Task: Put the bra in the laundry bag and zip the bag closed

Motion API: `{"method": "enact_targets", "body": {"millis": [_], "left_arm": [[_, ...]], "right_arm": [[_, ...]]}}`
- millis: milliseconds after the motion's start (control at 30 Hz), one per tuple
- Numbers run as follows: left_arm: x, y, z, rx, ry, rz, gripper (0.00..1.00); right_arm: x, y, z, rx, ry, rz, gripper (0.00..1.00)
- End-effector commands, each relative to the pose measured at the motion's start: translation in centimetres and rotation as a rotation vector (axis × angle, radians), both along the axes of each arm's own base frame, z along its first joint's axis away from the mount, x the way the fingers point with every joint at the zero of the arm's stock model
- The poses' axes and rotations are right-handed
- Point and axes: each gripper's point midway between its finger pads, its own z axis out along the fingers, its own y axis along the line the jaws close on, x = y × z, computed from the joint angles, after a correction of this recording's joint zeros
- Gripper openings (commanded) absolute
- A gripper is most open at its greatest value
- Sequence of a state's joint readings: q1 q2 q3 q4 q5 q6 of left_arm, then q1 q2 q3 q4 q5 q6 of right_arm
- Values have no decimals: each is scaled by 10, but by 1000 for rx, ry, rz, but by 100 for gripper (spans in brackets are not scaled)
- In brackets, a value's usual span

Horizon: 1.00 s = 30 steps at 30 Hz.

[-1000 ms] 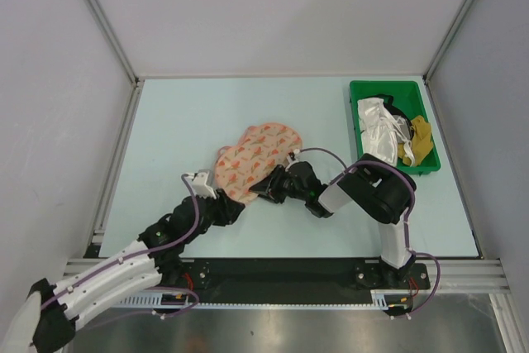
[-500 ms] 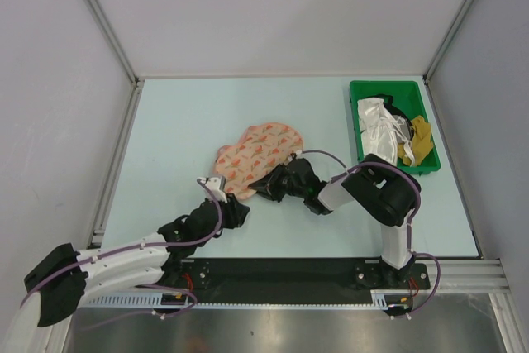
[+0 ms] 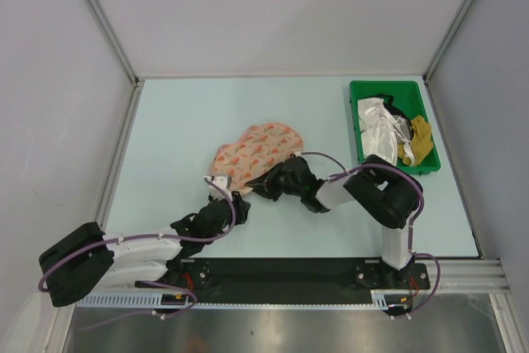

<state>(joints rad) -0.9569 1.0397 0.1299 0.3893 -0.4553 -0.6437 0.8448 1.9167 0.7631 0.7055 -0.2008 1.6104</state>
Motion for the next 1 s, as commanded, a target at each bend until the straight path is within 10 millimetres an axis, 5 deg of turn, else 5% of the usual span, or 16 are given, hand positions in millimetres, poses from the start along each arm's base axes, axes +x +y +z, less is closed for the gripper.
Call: {"method": "enact_targets", "body": {"millis": [0, 500, 767, 900, 967], "left_arm": [[23, -21, 34, -50, -107, 9, 50], [44, -22, 32, -7, -105, 128, 45], [49, -9, 28, 37, -93, 203, 29], [50, -9, 24, 56, -82, 213, 3], [48, -6, 18, 82, -66, 216, 0]], "right_arm": [[5, 8, 29, 56, 0, -36, 17], [-3, 10, 34, 91, 44, -43, 14], [-6, 8, 33, 93, 52, -45, 9], [-6, 8, 33, 103, 61, -47, 7], [-7, 7, 31, 96, 61, -49, 4]]}}
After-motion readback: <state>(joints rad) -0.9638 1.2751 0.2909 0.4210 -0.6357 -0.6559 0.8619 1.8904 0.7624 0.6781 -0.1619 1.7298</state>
